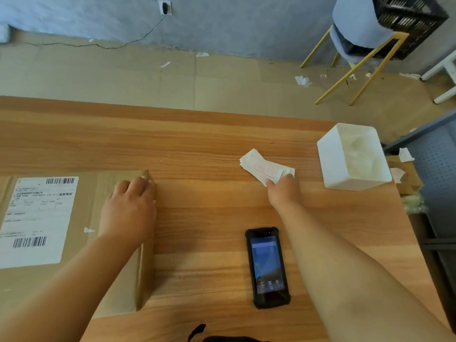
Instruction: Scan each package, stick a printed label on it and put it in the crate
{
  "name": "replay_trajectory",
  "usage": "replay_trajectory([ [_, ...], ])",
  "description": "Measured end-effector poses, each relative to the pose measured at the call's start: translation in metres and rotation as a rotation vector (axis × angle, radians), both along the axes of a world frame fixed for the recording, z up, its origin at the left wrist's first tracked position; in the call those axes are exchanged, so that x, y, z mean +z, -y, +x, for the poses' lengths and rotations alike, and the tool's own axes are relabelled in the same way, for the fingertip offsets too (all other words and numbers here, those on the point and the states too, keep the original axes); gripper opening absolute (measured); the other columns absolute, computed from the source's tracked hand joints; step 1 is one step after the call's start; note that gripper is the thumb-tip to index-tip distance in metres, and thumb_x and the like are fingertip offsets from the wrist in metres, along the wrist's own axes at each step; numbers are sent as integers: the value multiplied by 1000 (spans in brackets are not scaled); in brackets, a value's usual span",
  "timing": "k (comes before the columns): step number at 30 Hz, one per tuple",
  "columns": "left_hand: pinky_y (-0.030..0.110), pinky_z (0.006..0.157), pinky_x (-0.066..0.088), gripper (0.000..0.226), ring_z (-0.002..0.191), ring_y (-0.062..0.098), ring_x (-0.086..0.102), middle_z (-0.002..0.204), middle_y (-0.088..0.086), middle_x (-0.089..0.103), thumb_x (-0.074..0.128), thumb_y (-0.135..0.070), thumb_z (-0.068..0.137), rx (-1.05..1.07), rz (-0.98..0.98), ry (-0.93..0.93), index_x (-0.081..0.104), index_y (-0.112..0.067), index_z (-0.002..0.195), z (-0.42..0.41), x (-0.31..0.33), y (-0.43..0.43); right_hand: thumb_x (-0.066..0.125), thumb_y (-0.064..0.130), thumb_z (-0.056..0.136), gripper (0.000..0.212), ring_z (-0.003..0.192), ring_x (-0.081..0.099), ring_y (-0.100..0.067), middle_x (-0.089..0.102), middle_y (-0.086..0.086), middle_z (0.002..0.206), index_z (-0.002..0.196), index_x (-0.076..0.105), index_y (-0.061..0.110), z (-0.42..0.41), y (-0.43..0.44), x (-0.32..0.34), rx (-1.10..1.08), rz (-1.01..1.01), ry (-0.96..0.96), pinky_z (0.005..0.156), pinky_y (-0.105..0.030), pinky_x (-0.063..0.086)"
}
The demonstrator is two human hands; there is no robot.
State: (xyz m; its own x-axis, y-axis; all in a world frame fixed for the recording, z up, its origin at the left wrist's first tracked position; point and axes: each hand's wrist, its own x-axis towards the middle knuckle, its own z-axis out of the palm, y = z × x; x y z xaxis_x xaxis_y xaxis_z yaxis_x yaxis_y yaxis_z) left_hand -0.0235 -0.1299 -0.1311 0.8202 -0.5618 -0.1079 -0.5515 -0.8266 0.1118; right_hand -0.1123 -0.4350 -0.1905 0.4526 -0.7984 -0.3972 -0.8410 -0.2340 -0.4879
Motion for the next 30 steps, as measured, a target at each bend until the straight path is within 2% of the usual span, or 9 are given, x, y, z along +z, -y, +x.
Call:
replay_trajectory([
  [3, 50, 60, 52, 32, 74, 43, 59, 98, 25, 64, 69, 2, 74, -4, -2, 31, 65, 9, 105, 1, -1, 1, 60, 28, 92, 39, 101, 63, -28, 62, -10, 123, 126, 55, 10, 5, 6, -7, -26, 22, -37, 63, -29, 46],
  [7, 50, 64, 52, 32, 72, 42, 59, 101, 26, 63, 61, -2, 77, -18, -10, 87, 63, 10, 107, 0, -6, -1, 65, 26, 89, 35, 82, 58, -22, 65, -13, 113, 116, 61, 3, 10, 12, -11, -86, 60, -78, 49, -24, 39],
  [9, 51, 66, 53, 33, 73, 42, 59, 103, 26, 63, 62, -1, 77, -13, -15, 98, 63, 10, 108, 0, -6, -1, 69, 25, 86, 36, 79, 57, -20, 66, -12, 111, 113, 62, 2, 10, 15, -12, -149, 112, -72, 43, -22, 34],
  [13, 53, 69, 52, 45, 76, 44, 59, 107, 26, 63, 75, 1, 68, 8, -32, 73, 62, 10, 110, -2, -8, -2, 68, 14, 86, 28, 95, 68, -25, 69, -13, 111, 112, 63, 4, 8, 18, -15, -224, 189, 26, 57, -26, 47],
  [21, 54, 77, 51, 46, 85, 47, 59, 113, 25, 62, 76, -4, 71, 2, -64, 62, 61, 8, 113, -2, -10, -6, 60, 9, 90, 23, 92, 67, -27, 69, -14, 108, 111, 62, 3, 0, 11, -12, -216, 205, 67, 74, -38, 58],
  [23, 53, 83, 49, 45, 97, 45, 56, 121, 21, 59, 73, -10, 76, 16, -97, 18, 61, 4, 117, -1, -9, -9, 56, 13, 92, 25, 94, 66, -28, 67, -14, 111, 115, 60, 3, -3, 6, -3, -205, 167, 63, 67, -36, 57],
  [26, 49, 87, 49, 39, 113, 38, 52, 130, 10, 55, 69, -21, 82, 58, -207, -90, 64, -4, 117, 0, -1, -16, 54, 15, 94, 29, 101, 64, -29, 64, -12, 120, 122, 57, 6, -9, -7, 14, -195, 94, 131, 47, -22, 44],
  [28, 44, 85, 50, 37, 108, 31, 56, 127, 5, 55, 69, -23, 82, 99, -320, -165, 65, -6, 115, 0, 6, -21, 54, 12, 94, 25, 103, 65, -26, 64, -10, 121, 118, 57, 9, -13, -22, 25, -223, 108, 272, 52, -23, 51],
  [30, 34, 82, 47, 34, 98, 27, 60, 120, 5, 58, 69, -21, 82, 113, -428, -222, 65, -5, 112, -1, 13, -27, 54, 10, 93, 15, 90, 68, -18, 67, -6, 110, 107, 56, 15, -17, -43, 36, -234, 165, 402, 57, -25, 53],
])
